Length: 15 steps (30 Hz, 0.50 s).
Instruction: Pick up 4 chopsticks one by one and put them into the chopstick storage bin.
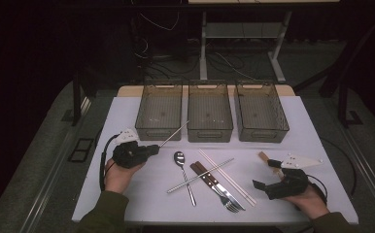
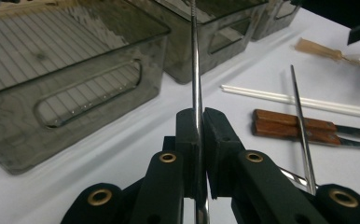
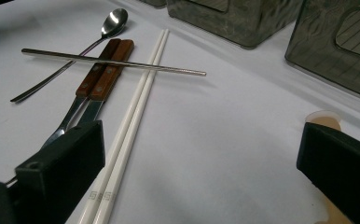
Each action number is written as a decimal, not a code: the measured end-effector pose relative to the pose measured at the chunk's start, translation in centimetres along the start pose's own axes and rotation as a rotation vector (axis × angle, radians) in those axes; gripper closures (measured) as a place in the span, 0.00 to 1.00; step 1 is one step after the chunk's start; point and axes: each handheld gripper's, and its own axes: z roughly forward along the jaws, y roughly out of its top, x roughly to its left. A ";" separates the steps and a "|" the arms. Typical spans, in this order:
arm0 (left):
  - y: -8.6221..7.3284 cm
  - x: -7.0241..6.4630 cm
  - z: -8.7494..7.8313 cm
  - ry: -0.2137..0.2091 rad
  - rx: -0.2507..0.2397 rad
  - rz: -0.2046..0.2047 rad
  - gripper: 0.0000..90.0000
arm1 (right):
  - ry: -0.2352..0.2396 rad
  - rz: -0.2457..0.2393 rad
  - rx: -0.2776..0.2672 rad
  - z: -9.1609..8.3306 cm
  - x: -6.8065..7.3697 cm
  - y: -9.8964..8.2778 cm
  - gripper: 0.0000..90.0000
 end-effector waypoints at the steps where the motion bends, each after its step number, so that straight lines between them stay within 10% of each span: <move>1: 0.1 0.2 0.1 0.003 -0.001 -0.006 0.94 | 0.002 -0.003 0.001 0.0 0.0 0.0 0.01; 15: 2.1 2.1 0.9 0.036 -0.018 -0.024 0.94 | 0.002 0.000 0.000 0.0 0.0 0.0 0.01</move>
